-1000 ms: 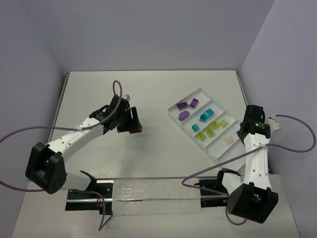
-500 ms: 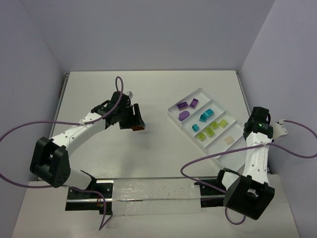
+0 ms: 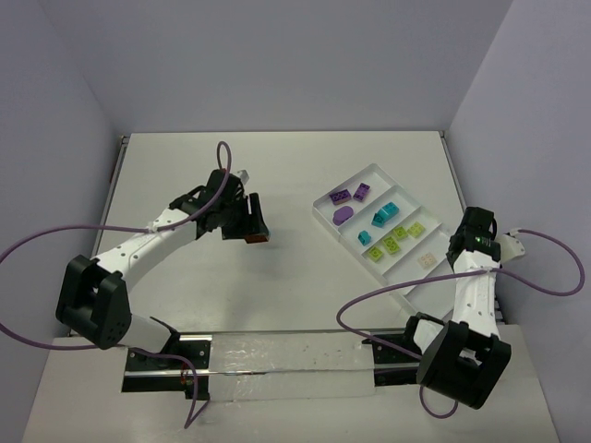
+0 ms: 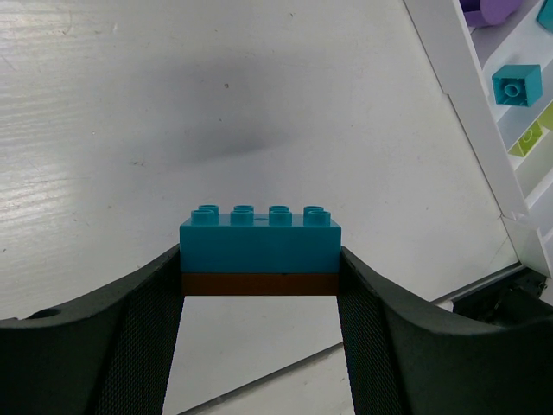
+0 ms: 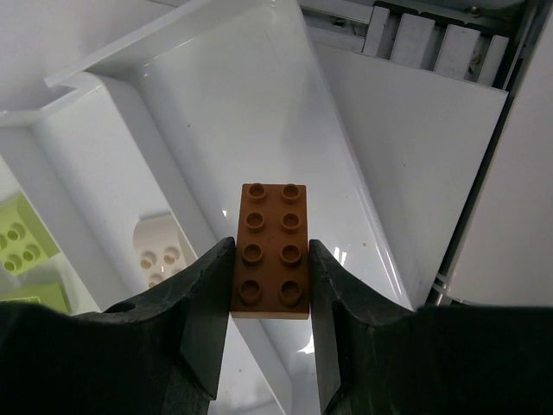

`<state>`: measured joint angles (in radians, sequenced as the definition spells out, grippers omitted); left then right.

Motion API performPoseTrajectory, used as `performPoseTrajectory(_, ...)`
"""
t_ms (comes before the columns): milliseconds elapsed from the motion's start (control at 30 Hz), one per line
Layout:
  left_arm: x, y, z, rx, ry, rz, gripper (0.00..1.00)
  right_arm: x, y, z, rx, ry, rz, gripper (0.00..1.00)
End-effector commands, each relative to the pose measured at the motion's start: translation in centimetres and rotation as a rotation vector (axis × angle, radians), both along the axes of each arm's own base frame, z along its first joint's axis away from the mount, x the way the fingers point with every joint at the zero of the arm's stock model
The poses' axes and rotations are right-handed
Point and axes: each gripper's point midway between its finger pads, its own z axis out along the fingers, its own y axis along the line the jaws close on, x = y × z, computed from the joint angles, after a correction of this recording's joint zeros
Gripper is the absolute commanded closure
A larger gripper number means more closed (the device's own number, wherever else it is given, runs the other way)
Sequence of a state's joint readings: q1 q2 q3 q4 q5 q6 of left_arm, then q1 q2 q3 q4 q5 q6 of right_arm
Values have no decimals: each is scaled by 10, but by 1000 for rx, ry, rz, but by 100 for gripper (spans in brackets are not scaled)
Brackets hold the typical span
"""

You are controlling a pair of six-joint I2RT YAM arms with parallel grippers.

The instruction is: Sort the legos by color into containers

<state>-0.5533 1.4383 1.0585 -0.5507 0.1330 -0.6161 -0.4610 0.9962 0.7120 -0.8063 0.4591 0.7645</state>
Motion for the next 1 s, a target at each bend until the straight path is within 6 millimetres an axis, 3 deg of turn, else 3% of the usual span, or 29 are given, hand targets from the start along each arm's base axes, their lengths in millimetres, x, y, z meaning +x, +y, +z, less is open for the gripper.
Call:
performPoseTrajectory(0,14,0,36,-20,-94,1,100,9,-7,7,-36,-56,-7,56)
performPoseTrajectory(133,12,0,74,-50,-139,1,100,12,-4,7,-22,-69,12,54)
performPoseTrajectory(267,10,2,95,-73,-176,3,100,12,-3,7,-17,-72,18,53)
performPoseTrajectory(500,5,1,107,-98,-175,6,100,21,7,19,-23,-83,96,25)
performPoseTrajectory(667,1,6,119,-116,-223,10,100,28,15,28,-6,-146,139,23)
performPoseTrajectory(767,-1,8,120,-113,-231,12,100,38,23,45,-5,-216,200,23)
performPoseTrajectory(900,-4,6,116,-130,-220,4,100,53,44,66,9,-296,332,22)
performPoseTrajectory(967,-6,7,116,-132,-223,5,100,61,65,74,41,-312,453,22)
